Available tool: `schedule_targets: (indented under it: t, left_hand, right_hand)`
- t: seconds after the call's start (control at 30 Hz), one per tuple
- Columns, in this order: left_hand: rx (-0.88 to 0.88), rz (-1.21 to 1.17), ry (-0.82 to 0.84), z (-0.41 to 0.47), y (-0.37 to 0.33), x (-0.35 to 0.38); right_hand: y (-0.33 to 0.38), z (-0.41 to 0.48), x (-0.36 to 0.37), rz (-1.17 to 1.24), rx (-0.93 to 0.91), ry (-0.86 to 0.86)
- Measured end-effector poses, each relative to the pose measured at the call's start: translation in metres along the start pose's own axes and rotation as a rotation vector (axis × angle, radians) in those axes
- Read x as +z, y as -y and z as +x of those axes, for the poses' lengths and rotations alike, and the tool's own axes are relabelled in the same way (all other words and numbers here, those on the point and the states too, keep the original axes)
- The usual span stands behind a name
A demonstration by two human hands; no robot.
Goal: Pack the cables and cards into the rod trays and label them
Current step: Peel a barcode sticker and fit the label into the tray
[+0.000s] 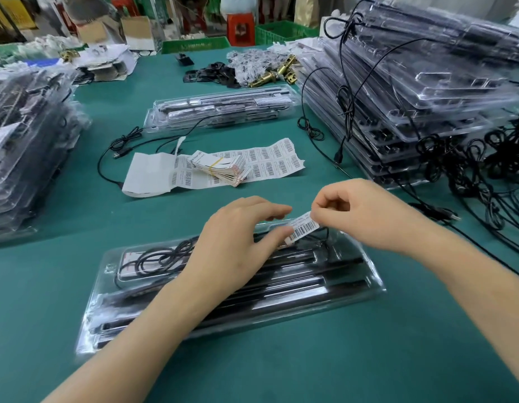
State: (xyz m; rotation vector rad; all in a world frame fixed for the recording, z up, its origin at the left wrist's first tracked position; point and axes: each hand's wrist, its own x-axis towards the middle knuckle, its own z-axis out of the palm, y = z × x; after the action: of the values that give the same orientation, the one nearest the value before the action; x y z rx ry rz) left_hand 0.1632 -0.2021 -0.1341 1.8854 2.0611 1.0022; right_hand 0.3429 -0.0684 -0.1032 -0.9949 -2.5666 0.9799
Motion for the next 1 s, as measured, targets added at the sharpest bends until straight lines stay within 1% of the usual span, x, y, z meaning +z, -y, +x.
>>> schedule_targets:
  t: [0.1,0.2,0.27,0.33,0.47,0.53,0.57,0.63,0.67,0.7,0.73,0.8,0.87,0.93,1.0]
  left_hand:
    - [-0.014,-0.153,-0.068,0.004,-0.006,-0.006]
    - [-0.056,-0.3,-0.049,0.006,-0.01,-0.016]
    - [-0.076,-0.387,-0.017,0.007,-0.01,-0.023]
    - [-0.094,-0.455,0.018,0.008,-0.008,-0.027]
    - [-0.126,-0.475,0.106,0.009,-0.002,-0.027]
    - [-0.146,-0.491,0.12,0.008,0.0,-0.025]
    - [-0.167,-0.513,0.105,0.008,0.001,-0.023]
    - [-0.24,-0.599,0.034,0.008,0.002,-0.02]
    - [-0.282,-0.657,-0.014,0.008,0.002,-0.019]
    - [-0.317,-0.708,-0.06,0.008,0.002,-0.017]
    - [-0.34,-0.747,-0.101,0.007,0.001,-0.015]
    - [-0.358,-0.797,-0.161,0.007,-0.002,-0.012]
    - [-0.361,-0.821,-0.195,0.006,-0.004,-0.008]
    - [-0.359,-0.822,-0.2,0.004,-0.007,-0.005]
    - [-0.348,-0.808,-0.198,0.003,-0.008,-0.002]
  right_hand:
    - [0.022,-0.001,-0.017,-0.135,-0.21,0.094]
    - [0.041,0.001,-0.027,-0.284,-0.326,0.155]
    - [0.049,0.002,-0.029,-0.319,-0.345,0.17]
    - [0.052,0.003,-0.029,-0.304,-0.339,0.168]
    - [0.048,0.005,-0.025,-0.268,-0.326,0.186]
    - [0.042,0.005,-0.023,-0.221,-0.302,0.161]
    - [0.039,0.004,-0.02,-0.168,-0.286,0.106]
    - [0.03,0.002,-0.012,-0.012,-0.216,-0.07]
    - [0.026,0.0,-0.007,0.07,-0.15,-0.133]
    - [0.022,-0.003,-0.001,0.161,-0.065,-0.143]
    - [0.019,-0.007,0.005,0.264,0.031,-0.101]
    - [0.017,-0.016,0.019,0.482,0.202,0.043]
    - [0.017,-0.021,0.029,0.679,0.282,0.133]
    - [0.018,-0.023,0.038,0.879,0.316,0.145]
    - [0.017,-0.022,0.043,1.027,0.357,0.1]
